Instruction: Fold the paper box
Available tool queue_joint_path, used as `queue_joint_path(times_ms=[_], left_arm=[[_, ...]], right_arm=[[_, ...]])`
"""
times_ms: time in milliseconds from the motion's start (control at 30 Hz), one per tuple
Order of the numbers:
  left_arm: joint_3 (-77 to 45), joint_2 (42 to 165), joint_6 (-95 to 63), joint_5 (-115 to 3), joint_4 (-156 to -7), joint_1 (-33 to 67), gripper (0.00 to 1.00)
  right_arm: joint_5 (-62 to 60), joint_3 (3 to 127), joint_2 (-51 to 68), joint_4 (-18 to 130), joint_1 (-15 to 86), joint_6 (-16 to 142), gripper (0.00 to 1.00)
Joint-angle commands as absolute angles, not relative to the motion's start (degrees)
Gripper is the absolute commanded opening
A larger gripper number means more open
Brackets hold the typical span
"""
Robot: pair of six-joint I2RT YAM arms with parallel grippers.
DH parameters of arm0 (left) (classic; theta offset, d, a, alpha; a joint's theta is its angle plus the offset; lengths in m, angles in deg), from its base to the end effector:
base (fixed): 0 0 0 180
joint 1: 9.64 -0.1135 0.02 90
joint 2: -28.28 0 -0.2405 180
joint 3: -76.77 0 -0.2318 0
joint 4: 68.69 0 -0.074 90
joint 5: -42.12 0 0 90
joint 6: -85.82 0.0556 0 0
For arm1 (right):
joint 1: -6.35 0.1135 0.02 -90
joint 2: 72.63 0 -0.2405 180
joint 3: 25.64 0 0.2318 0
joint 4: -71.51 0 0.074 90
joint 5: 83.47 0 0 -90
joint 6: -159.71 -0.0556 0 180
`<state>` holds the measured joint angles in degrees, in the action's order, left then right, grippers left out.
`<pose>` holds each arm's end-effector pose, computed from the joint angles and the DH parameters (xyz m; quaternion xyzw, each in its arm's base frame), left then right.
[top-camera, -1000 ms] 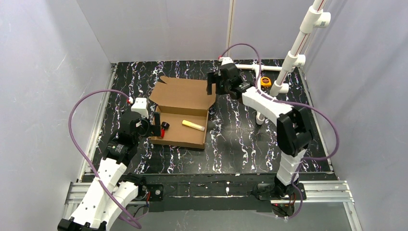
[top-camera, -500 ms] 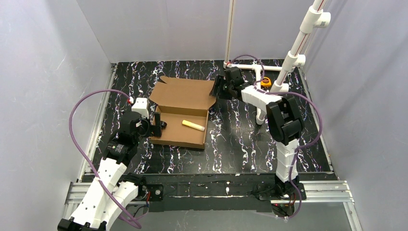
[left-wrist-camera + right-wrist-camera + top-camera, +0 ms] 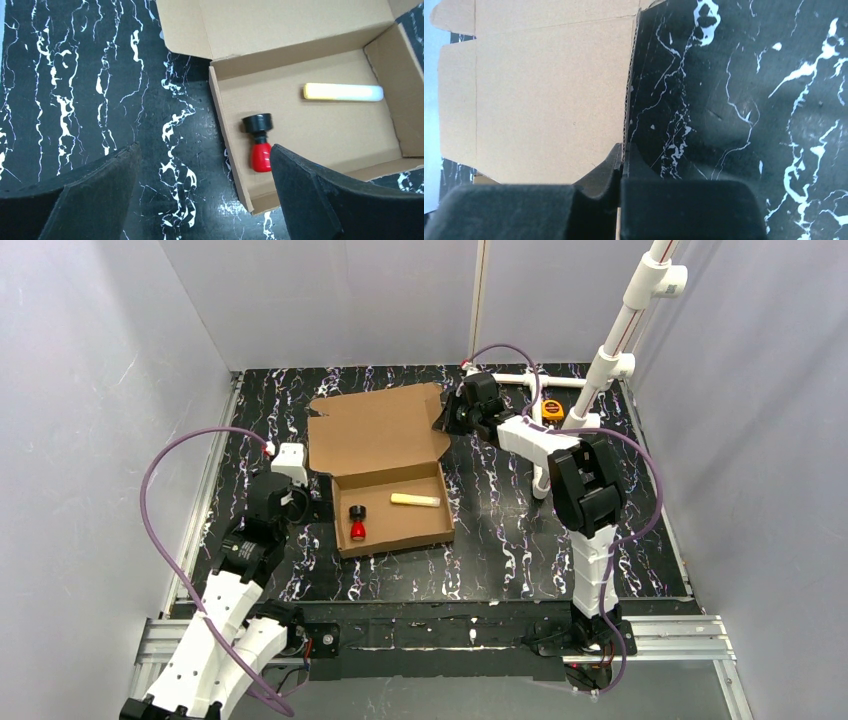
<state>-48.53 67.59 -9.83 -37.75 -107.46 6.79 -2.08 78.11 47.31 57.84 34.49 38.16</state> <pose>0.1712 -0.0403 0.2763 0.0299 0.8333 -0.0323 0.5510 0.4145 0.2311 0.1931 -0.0119 0.8637 0.3050 0.4010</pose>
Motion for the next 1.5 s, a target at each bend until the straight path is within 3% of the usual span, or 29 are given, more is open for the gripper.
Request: queue_joint_path(times_ms=[0,200,367,733,900,1033,1300,1467], left_arm=[[-48.66,64.86,-13.40,-39.03,-104.48,4.53,1.00],[-52.11,68.51,-29.72,-59.09,-93.89,-8.72,0.99],[-53.04,81.36,-43.91,-77.45,-78.07,-23.04,0.95],[-50.13,99.98,-44.54,-91.89,-68.01,-26.42,0.91],[-49.85,105.20,-46.84,-94.41,-66.26,-26.28,0.66],[-49.67,106.35,-46.30,-94.01,-66.11,-25.65,0.55],[-49.42,106.94,-42.67,-90.87,-66.13,-23.62,0.01],[-51.41,101.31,-37.24,-82.00,-66.69,-20.96,0.00]], right_arm=[[-0.30,81.09,44.16,61.96,34.22,48.93,0.01],[-6.00,80.37,42.31,59.89,33.95,62.22,0.01],[-11.72,75.67,40.01,62.72,33.90,64.24,0.01],[-14.71,73.60,39.16,65.52,33.51,61.66,0.01],[-15.36,73.61,38.78,65.48,33.51,61.67,0.01],[-15.52,73.78,38.65,65.48,33.45,61.80,0.01],[-17.18,74.59,38.82,64.36,33.43,62.21,0.05],[-18.07,77.34,38.09,60.44,33.48,65.40,0.26]])
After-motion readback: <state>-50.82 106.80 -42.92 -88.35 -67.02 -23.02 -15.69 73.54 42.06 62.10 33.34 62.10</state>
